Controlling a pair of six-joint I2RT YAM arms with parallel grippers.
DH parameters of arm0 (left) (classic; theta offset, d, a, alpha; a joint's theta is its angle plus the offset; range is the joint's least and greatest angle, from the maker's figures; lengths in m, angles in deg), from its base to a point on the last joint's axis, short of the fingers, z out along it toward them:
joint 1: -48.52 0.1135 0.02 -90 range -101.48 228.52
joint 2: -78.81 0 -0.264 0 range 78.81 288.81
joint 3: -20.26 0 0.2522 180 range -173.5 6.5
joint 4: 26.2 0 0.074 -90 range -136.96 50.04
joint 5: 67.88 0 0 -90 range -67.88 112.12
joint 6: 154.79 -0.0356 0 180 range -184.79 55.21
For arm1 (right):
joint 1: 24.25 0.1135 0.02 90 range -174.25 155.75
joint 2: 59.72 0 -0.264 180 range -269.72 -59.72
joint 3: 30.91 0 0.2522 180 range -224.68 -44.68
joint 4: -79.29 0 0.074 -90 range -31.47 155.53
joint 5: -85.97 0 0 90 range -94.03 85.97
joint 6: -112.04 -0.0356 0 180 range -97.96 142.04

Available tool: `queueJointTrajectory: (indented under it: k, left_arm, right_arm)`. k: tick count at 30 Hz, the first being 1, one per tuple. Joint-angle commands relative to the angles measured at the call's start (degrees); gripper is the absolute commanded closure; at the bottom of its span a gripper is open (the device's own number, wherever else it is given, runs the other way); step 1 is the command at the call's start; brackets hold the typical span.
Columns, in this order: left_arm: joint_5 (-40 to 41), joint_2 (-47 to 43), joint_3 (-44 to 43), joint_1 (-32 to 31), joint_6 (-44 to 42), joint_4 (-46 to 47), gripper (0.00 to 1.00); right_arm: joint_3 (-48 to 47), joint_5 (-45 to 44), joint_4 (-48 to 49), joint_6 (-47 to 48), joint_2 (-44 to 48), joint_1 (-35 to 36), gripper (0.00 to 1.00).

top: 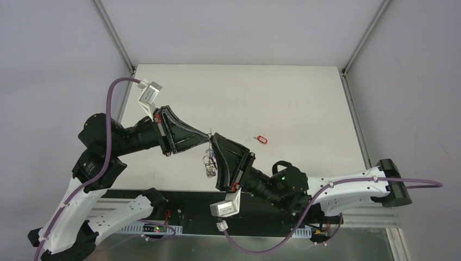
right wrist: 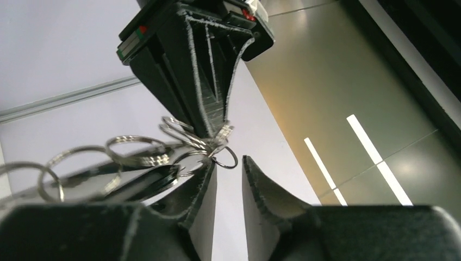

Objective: Put the keys on the keyring

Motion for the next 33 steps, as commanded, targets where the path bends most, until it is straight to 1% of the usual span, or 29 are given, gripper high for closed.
queueJointTrajectory:
  k: [1, 6, 12, 14, 16, 19, 21, 22, 23, 25, 26, 28, 30, 33]
  left_arm:
    - [0.0, 1.0, -0.1, -0.3, -2.7, 0.7, 1.00]
    - [0.5, 1.0, -0.5, -0.3, -3.4, 0.6, 1.00]
    - [-0.2, 0.8, -0.9, -0.3, -4.7, 0.6, 1.00]
    - [-0.3, 0.6, -1.0, -0.3, -5.5, 0.6, 1.00]
    - [-0.5, 0.2, -0.9, -0.3, -6.8, 0.6, 1.00]
    - [-0.4, 0.3, -0.9, -0.3, -9.0, 0.3, 1.00]
    - [-0.9, 0.6, -1.2, -0.3, -11.2, -0.5, 1.00]
    - [-0.9, 0.9, -1.4, -0.3, -12.4, -1.1, 1.00]
    - [-0.8, 1.2, -1.8, -0.3, -14.0, -2.1, 1.00]
    - [-0.9, 1.9, -2.5, -0.3, -18.2, -4.4, 1.00]
    - [-0.8, 2.3, -2.8, -0.3, -20.0, -5.4, 1.00]
    - [-1.3, 3.2, -3.6, -0.3, -23.1, -7.5, 1.00]
    - [-2.1, 4.2, -4.5, -0.3, -25.3, -9.3, 1.00]
    - [-3.3, 5.7, -5.4, -0.3, -27.7, -11.1, 1.00]
  right_arm:
    - [-0.2, 3.1, 6.1, 17.3, 2.9, 1.9, 0.69]
    - [0.4, 1.3, 5.8, 16.2, 4.2, 2.5, 0.55]
    - [0.2, -4.7, 5.0, 11.9, 7.9, 2.5, 0.47]
    - [-0.4, -8.1, 2.8, 8.7, 9.2, 2.5, 0.46]
    - [-1.5, -12.9, -2.7, 2.7, 11.2, 2.5, 0.44]
    - [-6.2, -22.5, -14.1, -12.1, 12.9, 2.5, 0.46]
    - [-10.0, -27.2, -22.7, -24.5, 14.3, 2.5, 0.47]
    - [-12.7, -29.1, -29.1, -31.7, 15.2, 2.5, 0.48]
    - [-15.7, -30.1, -38.2, -41.5, 16.0, 2.5, 0.48]
    - [-24.4, -28.7, -57.1, -62.4, 16.9, 2.4, 0.48]
    - [-27.9, -27.0, -64.4, -70.4, 17.1, 2.3, 0.49]
    - [-32.9, -22.7, -74.1, -82.6, 17.4, 2.3, 0.50]
    - [-36.5, -20.4, -81.7, -88.8, 16.7, 2.3, 0.49]
    - [-40.3, -17.4, -87.5, -95.7, 15.1, 2.3, 0.48]
